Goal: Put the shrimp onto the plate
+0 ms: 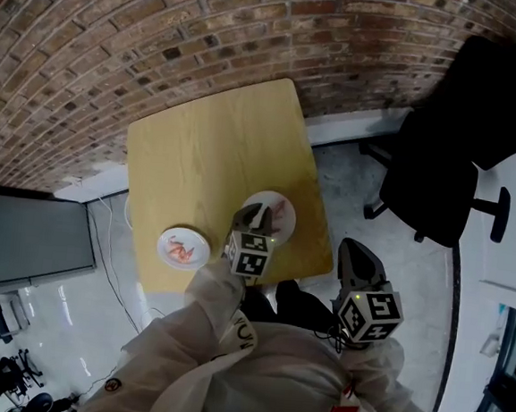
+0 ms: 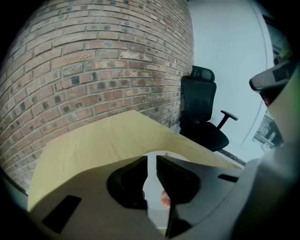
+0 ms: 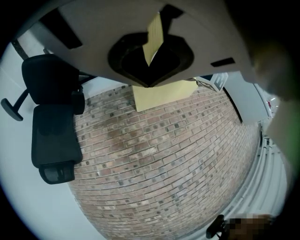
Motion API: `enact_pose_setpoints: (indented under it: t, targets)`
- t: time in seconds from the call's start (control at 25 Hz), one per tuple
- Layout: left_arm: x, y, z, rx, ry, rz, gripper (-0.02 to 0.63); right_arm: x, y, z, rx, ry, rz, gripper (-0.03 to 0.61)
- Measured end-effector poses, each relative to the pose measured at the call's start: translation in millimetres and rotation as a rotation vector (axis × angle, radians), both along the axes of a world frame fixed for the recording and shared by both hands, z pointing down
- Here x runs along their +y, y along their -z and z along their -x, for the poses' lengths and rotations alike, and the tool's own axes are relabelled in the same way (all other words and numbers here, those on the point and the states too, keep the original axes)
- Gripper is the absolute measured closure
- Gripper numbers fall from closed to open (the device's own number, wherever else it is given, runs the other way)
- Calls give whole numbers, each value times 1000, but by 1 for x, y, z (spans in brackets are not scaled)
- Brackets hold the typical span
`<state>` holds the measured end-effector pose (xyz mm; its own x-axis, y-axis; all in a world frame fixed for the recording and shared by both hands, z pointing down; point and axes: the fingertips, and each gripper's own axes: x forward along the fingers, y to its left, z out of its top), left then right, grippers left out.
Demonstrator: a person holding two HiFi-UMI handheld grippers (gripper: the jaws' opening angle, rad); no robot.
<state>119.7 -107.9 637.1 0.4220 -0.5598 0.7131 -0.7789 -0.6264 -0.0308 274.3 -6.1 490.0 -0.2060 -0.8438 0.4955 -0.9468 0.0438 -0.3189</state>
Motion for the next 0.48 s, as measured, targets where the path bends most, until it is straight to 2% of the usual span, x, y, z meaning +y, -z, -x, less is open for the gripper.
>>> enact_pose_setpoints:
  t: [0.48]
  targets:
    - [17, 37, 107, 0, 112, -47, 552, -3, 19, 100, -6, 100, -37, 555]
